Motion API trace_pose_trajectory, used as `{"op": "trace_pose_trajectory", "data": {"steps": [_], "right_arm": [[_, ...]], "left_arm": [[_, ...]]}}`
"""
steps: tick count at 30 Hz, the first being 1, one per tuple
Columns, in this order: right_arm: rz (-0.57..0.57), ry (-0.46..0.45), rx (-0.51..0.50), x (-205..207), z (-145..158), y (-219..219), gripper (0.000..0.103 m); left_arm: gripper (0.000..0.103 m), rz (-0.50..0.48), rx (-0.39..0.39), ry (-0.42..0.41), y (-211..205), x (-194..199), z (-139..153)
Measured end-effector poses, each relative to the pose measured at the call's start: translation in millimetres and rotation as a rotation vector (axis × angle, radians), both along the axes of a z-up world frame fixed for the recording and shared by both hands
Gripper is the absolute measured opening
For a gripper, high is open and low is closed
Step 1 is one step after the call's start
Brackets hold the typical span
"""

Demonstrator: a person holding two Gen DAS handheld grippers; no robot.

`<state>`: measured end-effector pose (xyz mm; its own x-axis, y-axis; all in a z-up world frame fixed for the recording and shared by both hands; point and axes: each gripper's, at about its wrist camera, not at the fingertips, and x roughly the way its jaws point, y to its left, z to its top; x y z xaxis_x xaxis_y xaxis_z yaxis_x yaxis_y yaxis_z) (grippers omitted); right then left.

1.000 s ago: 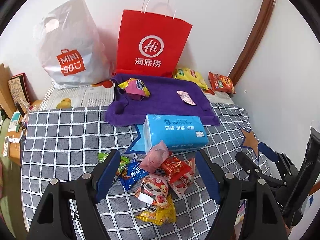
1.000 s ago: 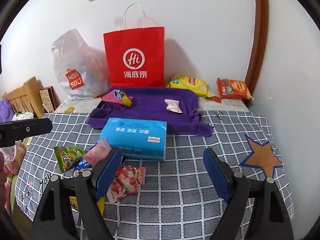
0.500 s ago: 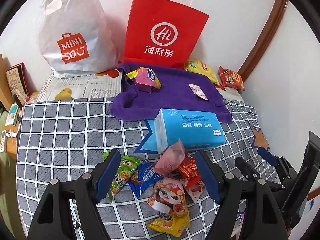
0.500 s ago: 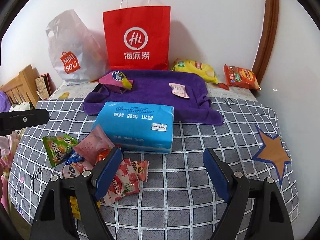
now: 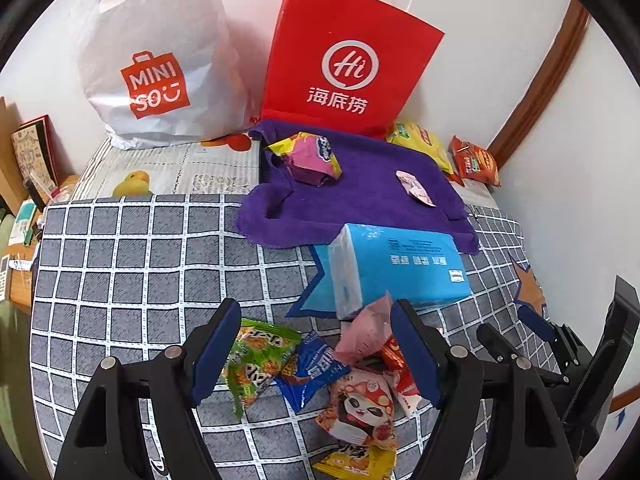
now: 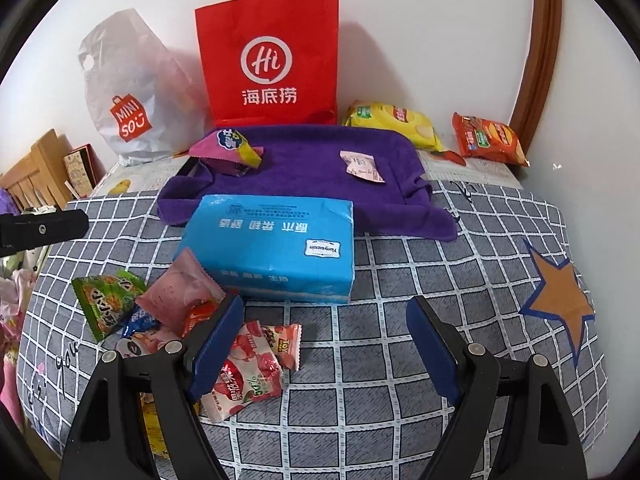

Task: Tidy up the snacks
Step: 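Grasp the red candy packet with the right tool while the left tool grasps the green bag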

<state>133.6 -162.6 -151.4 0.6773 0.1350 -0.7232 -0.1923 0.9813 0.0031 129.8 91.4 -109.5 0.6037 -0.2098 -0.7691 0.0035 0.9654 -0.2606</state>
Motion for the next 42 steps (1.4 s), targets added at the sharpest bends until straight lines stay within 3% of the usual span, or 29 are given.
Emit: {"op": "trace_pose_trajectory", "data": {"steps": [10, 22, 25, 26, 27, 35, 36, 38, 42], "right_arm": [[0.028, 0.035, 0.065, 5.5, -9.4, -0.2, 0.083], [0.246, 0.097, 0.057, 9.1, -30.8, 58.3, 0.08], [0.275, 0.126, 0.021, 10.1, -41.1, 69.4, 0.067], [0.278, 0.135, 0.006, 10.6, -44.3, 71.5, 0.052], [0.283, 0.147, -0.003, 11.4, -47.4, 73.0, 0.046], [0.26, 0.078, 0.078, -1.0, -20.9, 44.5, 0.045], [0.25, 0.066, 0.075, -3.2, -18.1, 39.6, 0.032], [0.223, 0.057, 0.042, -6.2, -16.9, 27.3, 0.022], [0.162, 0.072, 0.03, -7.4, -25.2, -0.4, 0.022]], "left_arm": [[0.075, 0.013, -0.012, 0.019, 6.7, 7.7, -7.6], [0.075, 0.049, 0.011, 0.045, 27.5, 11.1, -11.8], [0.075, 0.063, 0.003, 0.054, 33.4, 11.0, -14.9], [0.075, 0.065, 0.003, 0.057, 34.4, 11.0, -16.5], [0.075, 0.068, 0.004, 0.064, 35.2, 10.9, -19.0], [0.075, 0.062, 0.026, 0.124, 30.5, 6.2, -46.6], [0.075, 0.063, 0.03, 0.134, 29.9, 5.2, -52.0], [0.075, 0.066, 0.043, 0.151, 28.6, 3.7, -61.0], [0.074, 0.061, 0.041, 0.171, 25.4, 2.3, -76.9]]}}
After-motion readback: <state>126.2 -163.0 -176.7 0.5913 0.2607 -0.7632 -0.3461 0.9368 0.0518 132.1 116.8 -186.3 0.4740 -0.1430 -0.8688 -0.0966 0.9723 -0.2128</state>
